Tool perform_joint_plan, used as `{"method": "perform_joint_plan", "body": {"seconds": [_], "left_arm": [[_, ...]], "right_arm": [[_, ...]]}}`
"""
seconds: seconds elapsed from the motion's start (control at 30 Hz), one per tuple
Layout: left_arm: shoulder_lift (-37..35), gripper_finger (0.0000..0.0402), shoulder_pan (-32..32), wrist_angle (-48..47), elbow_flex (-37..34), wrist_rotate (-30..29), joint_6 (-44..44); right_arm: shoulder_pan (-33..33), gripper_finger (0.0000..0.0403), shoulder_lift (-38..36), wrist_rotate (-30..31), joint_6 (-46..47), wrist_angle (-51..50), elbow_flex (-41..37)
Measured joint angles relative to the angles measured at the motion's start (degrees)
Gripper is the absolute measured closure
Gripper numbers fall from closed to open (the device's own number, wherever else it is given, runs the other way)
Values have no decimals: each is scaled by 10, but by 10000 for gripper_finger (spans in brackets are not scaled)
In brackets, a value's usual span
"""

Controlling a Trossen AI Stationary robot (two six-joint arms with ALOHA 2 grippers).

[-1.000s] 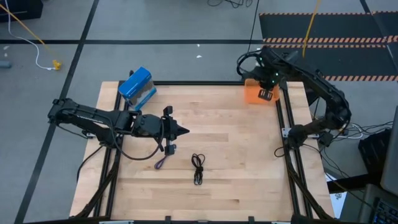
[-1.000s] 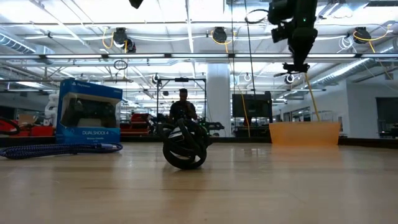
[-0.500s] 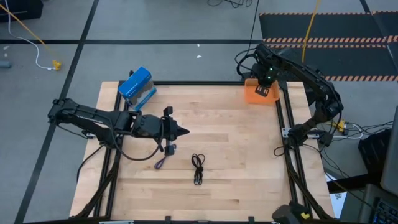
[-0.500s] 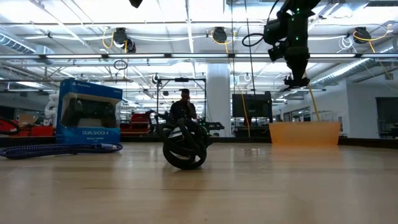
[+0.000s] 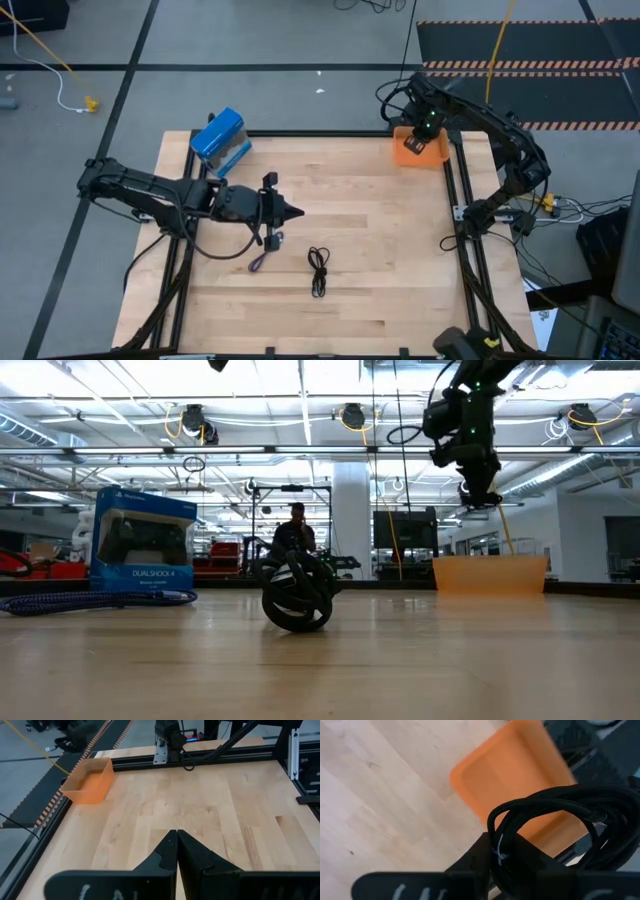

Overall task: Pick and place USB-C Cables
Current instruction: Put the right black charger cable into the orange bin

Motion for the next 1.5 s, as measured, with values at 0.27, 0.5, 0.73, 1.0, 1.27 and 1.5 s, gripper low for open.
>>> {"method": "perform_joint_plan", "body": {"seconds": [0.27, 0.5, 0.73, 1.0, 1.27, 1.5], "left_arm": [[0, 392, -13, 0, 0, 0, 3], [0, 392, -14, 0, 0, 0, 4], [0, 392, -14, 16, 0, 0, 4], [0, 392, -14, 22, 0, 0, 12], [0, 392, -14, 24, 0, 0, 18], [0, 392, -14, 30, 0, 0, 18]], "right_arm": [[0, 367, 0, 3, 83, 48, -105], [-13, 367, 0, 3, 151, 129, -151], [-24, 367, 0, 4, 208, 196, -187], [-28, 367, 0, 70, 259, 206, -210], [-27, 367, 0, 75, 283, 257, -239], [-27, 334, 0, 75, 296, 263, -243]]}}
